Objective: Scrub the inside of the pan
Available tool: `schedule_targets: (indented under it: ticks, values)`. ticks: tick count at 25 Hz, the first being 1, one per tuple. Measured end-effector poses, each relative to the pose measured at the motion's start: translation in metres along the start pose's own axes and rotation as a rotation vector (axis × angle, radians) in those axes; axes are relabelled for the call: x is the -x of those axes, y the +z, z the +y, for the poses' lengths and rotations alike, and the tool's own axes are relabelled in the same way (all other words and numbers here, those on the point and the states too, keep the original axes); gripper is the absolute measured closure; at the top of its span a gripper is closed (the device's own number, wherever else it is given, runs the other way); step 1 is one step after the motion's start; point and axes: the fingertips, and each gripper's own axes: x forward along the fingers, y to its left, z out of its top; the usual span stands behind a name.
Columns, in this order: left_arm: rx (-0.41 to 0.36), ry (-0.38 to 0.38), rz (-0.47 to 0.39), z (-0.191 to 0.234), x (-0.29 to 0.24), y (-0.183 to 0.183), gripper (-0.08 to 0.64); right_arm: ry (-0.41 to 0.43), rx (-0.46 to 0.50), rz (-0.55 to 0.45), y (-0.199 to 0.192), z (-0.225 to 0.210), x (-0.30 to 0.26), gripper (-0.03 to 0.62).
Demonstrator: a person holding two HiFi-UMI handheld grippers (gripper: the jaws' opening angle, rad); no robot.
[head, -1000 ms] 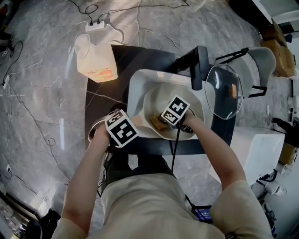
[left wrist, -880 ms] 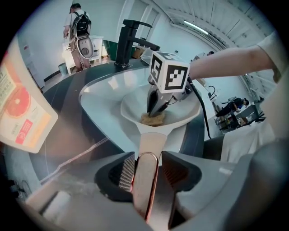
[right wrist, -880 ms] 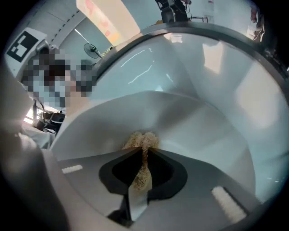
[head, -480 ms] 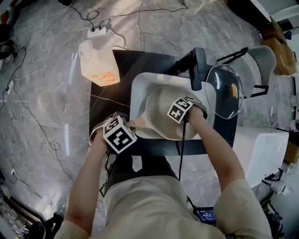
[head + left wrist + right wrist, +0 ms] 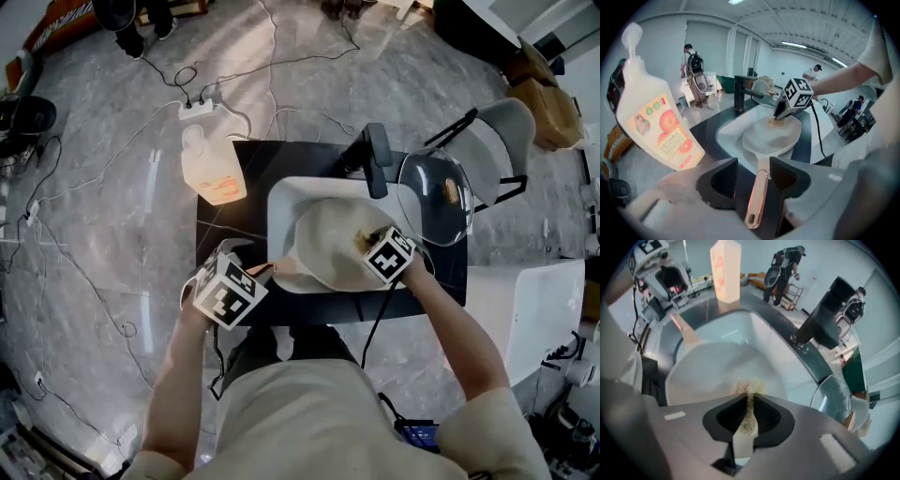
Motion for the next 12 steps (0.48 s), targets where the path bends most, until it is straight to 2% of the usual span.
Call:
schedule_targets:
  ticks: [3,5,9,12]
  values:
    - [-0.011,0.019,-0.083,0.001,0.021,0.028,0.341,0.016,-0.091,-0.149,0.03,0.007,0.04,0.543]
    - [0.004,0.023,-0.162,0.0,0.041,0.051,0.341,0.003,-0.105,-0.232,0.048,0.01,0.065,0.543]
    - [-0.056,0.09,-0.265,0.006,0.079,0.084,0.345,-0.048,-0.118,-0.383,0.079,0.009,0.115,0.543]
    - [-0.067,0.136,-0.353,0.018,0.107,0.104,0.355,-0.085,-0.132,-0.498,0.101,0.01,0.158,0.543]
